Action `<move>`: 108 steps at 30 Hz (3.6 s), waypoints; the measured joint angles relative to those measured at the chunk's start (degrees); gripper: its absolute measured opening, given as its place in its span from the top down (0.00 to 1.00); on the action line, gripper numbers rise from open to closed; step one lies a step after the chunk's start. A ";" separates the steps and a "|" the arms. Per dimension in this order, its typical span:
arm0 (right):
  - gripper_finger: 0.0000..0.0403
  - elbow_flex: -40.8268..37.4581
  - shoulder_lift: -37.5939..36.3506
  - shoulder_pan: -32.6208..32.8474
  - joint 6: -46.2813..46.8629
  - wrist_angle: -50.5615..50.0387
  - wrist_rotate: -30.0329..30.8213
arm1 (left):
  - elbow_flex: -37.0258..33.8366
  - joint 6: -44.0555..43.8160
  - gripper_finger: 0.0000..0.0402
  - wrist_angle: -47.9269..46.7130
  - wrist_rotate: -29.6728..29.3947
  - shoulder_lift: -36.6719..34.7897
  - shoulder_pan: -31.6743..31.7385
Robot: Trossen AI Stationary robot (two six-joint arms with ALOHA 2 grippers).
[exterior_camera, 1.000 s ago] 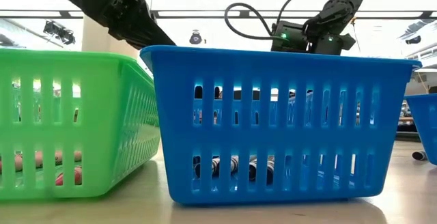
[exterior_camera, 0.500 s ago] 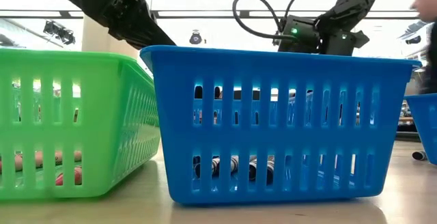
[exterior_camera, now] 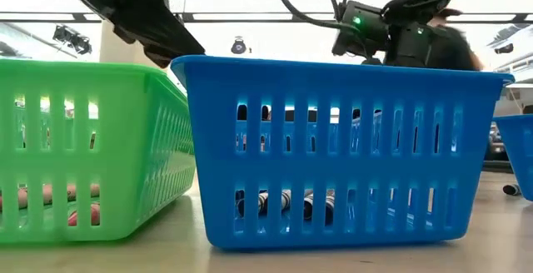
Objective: Sort crayons
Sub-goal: Put the pink crayon into the green bin
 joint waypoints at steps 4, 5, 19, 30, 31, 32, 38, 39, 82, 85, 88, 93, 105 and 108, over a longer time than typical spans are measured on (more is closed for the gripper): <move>0.91 1.37 0.00 1.24 3.06 0.10 -0.20 | 0.00 -2.13 0.70 -0.10 0.07 0.00 -2.43; 0.91 1.76 -0.05 1.74 3.65 0.33 -0.20 | 0.00 -2.60 0.70 -0.09 0.07 0.00 -2.95; 0.91 3.21 -0.17 6.91 7.75 10.63 6.19 | 0.00 -6.65 0.51 -0.40 -5.60 0.00 -3.32; 0.91 3.23 -0.20 10.76 9.43 21.19 14.69 | 0.00 -6.51 0.45 -0.41 -7.37 0.00 -1.34; 0.91 3.23 -0.20 11.16 9.43 22.22 15.87 | 0.00 -6.49 0.45 -0.40 -8.17 0.00 -1.34; 0.91 3.23 -0.22 11.61 9.43 23.18 17.03 | 0.00 -6.48 0.45 -0.39 -9.18 0.00 -1.34; 0.91 3.23 -0.24 14.55 8.84 29.50 23.05 | 0.00 -5.19 0.45 0.45 -11.86 0.00 -1.34; 0.91 3.23 -0.26 15.03 8.56 30.63 23.39 | 0.00 -4.84 0.45 1.54 -11.95 0.24 -1.25; 0.87 3.25 -0.26 18.41 7.39 44.09 23.32 | 0.00 8.60 0.95 23.70 -10.07 3.76 1.81; 0.83 3.27 -0.28 18.41 7.97 44.96 22.62 | 0.01 7.88 0.94 22.78 -10.17 3.76 1.81; 0.78 3.32 -0.28 18.52 8.58 44.40 19.78 | 0.00 5.74 0.92 20.95 -10.24 3.73 1.87; 0.68 3.32 -0.28 18.50 10.01 41.75 18.46 | 0.00 -0.97 0.91 15.48 -3.30 3.32 1.87; 0.64 3.32 -0.28 18.46 10.37 36.12 23.54 | 0.02 -21.90 0.91 6.27 26.21 1.72 1.36; 0.64 3.32 -0.28 18.46 10.37 36.05 23.58 | -0.04 -24.80 0.91 2.01 26.97 2.97 -0.34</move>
